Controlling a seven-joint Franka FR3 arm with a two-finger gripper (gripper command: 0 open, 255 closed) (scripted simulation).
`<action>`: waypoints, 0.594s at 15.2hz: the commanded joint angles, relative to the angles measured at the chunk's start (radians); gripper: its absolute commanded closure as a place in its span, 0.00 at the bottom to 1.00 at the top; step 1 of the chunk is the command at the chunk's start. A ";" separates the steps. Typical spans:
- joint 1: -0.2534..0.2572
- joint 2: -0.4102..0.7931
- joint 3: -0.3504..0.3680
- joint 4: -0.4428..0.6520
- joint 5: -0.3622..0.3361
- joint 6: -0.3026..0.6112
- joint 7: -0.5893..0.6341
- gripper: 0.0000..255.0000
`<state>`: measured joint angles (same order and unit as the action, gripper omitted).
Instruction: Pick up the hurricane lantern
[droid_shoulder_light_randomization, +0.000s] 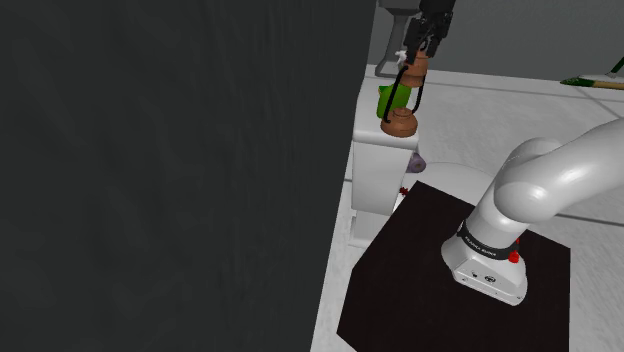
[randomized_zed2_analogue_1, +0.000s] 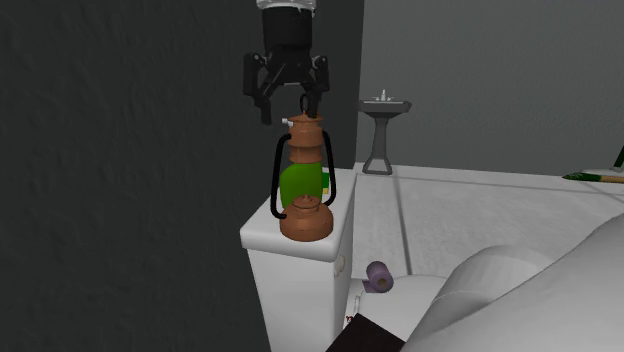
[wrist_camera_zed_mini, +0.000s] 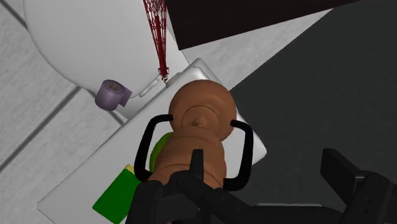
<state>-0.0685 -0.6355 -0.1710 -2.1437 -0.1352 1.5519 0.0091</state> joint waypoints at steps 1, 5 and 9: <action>-0.009 0.047 -0.024 0.080 0.001 -0.034 -0.012 0.00; -0.028 0.147 -0.082 0.259 0.007 -0.112 -0.048 0.00; -0.033 0.163 -0.099 0.271 0.008 -0.108 -0.055 0.00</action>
<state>-0.1009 -0.4722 -0.2679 -1.8672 -0.1270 1.4388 -0.0461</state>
